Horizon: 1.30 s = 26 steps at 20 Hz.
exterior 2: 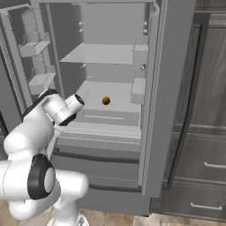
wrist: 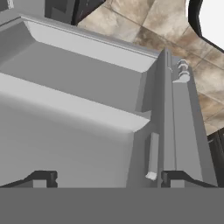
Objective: Retrieve a lemon from the fridge and place it on the cutting board with the fish.
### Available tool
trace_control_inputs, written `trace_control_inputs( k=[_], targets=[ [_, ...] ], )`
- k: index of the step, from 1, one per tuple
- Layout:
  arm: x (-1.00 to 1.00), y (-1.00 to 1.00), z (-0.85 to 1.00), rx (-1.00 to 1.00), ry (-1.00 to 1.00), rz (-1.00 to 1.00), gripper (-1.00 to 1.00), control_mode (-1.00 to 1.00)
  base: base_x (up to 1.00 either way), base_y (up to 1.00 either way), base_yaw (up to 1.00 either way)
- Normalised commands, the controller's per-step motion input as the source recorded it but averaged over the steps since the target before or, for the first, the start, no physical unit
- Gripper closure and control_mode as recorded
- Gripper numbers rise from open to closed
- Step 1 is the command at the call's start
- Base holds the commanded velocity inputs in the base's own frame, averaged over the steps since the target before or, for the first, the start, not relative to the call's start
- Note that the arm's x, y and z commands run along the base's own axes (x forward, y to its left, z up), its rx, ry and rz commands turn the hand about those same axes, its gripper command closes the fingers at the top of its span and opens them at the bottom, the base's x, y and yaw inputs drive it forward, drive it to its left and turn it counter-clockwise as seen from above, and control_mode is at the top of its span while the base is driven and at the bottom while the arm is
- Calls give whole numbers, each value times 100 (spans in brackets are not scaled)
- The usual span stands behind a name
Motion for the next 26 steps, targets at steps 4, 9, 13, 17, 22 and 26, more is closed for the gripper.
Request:
trace_control_inputs(
  k=[4, 9, 13, 17, 22, 26],
  targets=[
    [-94, 97, 0, 0, 6, 0, -100, -100, 0, 0, 0],
    [-60, 93, 0, -1, 0, -6, -100, -100, 0, 0, 0],
    [-11, 48, 2, 0, 0, -10, -100, -100, 0, 0, 0],
    [0, 13, 8, -7, 4, -1, -100, -100, 0, 0, 0],
    [7, -53, 1, -15, 11, -11, -100, -100, 0, 0, 0],
    [20, -88, 0, -26, 10, -12, -100, -100, 0, 0, 0]
  ],
)
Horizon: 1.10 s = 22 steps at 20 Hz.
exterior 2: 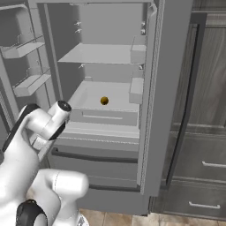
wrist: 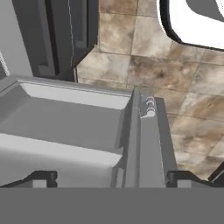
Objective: Retrieve a lemon from the fridge and place it on the cutting board with the fish.
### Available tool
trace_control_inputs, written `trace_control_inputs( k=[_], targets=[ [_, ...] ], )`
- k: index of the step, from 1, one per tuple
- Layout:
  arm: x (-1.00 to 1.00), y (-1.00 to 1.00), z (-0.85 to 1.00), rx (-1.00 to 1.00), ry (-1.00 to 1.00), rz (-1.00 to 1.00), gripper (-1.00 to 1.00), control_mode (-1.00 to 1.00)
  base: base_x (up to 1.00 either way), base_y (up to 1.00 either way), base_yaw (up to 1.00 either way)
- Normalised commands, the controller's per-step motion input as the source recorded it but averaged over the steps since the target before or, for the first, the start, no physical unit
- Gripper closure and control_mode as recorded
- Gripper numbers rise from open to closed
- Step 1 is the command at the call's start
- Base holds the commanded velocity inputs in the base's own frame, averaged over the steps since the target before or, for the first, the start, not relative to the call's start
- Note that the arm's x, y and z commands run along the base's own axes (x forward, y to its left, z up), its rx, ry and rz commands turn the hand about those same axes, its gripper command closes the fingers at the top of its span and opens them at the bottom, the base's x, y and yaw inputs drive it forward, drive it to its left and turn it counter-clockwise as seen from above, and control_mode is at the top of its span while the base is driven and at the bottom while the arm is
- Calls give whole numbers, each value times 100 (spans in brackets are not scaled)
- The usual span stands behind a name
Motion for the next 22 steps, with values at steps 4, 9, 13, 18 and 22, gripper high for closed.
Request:
trace_control_inputs(
  k=[4, 9, 13, 18, 22],
  targets=[
    [36, -100, -15, -25, -4, -2, -100, -100, 0, 0, 0],
    [36, -91, -2, -20, -24, 44, -100, -100, 0, 0, 0],
    [3, -78, -9, -43, -15, 60, -100, -100, 0, 0, 0],
    [0, -55, -9, -56, -9, 64, -100, -100, 0, 0, 0],
    [-24, -45, 0, -47, -14, 64, -100, -100, 0, 0, 0]
  ],
)
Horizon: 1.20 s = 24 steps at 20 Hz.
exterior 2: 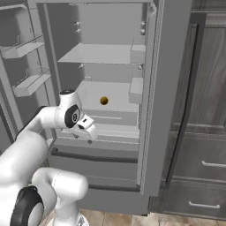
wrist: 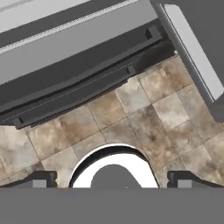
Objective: Retrieve a lemon from the fridge and place it on the cutting board with the fish.
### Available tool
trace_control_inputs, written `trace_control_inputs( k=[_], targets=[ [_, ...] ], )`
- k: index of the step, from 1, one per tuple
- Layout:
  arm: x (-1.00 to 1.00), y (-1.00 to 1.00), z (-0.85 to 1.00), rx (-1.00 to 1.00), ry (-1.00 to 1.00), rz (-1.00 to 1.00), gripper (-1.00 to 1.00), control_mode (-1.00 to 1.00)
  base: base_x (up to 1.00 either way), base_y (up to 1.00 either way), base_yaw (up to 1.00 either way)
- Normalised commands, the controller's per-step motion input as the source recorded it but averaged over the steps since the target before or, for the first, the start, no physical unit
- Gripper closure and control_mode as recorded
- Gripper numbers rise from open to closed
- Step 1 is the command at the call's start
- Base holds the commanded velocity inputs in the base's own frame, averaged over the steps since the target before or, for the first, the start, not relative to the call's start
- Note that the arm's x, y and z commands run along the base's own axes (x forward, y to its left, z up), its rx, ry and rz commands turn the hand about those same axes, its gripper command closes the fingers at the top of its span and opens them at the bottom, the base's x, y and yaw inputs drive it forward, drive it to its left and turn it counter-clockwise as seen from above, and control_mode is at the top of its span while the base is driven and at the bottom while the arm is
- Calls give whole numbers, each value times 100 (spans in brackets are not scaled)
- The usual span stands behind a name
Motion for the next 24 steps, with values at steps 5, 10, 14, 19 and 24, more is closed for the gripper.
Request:
trace_control_inputs(
  k=[5, 10, 14, 19, 24],
  targets=[
    [-34, -1, 3, 1, -13, 20, -100, -100, 0, 0, 0],
    [-9, 0, 17, 20, -12, 5, -100, -100, 0, 0, 0],
    [-20, 7, 58, 6, -1, 11, -100, -100, 0, 0, 0],
    [-27, 16, 42, -1, 0, 15, -100, -100, 0, 0, 0],
    [-42, 6, 13, -1, 0, 14, -100, -100, 0, 0, 0]
  ],
)
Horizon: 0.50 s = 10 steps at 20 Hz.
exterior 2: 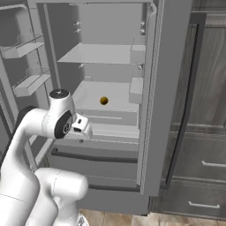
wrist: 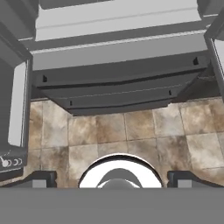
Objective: Retrieve a lemon from the fridge and place it on the cutting board with the fish.
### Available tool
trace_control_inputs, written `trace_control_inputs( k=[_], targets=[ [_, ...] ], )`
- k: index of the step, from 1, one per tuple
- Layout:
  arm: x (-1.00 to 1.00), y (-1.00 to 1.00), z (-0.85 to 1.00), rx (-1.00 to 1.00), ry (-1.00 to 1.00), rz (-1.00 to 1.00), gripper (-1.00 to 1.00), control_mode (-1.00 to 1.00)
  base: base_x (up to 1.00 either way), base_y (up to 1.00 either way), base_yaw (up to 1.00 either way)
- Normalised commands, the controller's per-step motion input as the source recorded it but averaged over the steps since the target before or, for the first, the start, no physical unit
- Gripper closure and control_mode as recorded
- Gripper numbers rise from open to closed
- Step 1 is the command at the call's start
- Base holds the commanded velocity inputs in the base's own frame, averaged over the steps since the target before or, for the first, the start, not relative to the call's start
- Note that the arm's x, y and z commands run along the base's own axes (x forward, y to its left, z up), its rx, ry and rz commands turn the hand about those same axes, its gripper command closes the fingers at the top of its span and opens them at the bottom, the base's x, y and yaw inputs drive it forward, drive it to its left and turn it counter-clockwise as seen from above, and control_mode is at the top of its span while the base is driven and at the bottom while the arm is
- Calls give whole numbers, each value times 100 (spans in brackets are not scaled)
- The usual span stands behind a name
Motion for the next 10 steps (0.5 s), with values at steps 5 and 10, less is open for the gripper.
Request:
trace_control_inputs(
  k=[5, 10],
  targets=[
    [-7, 0, -33, -1, 0, 0, -100, -100, 0, 0, 0],
    [0, 0, -4, 0, 0, 0, -100, -100, 0, 0, 0]
  ],
)
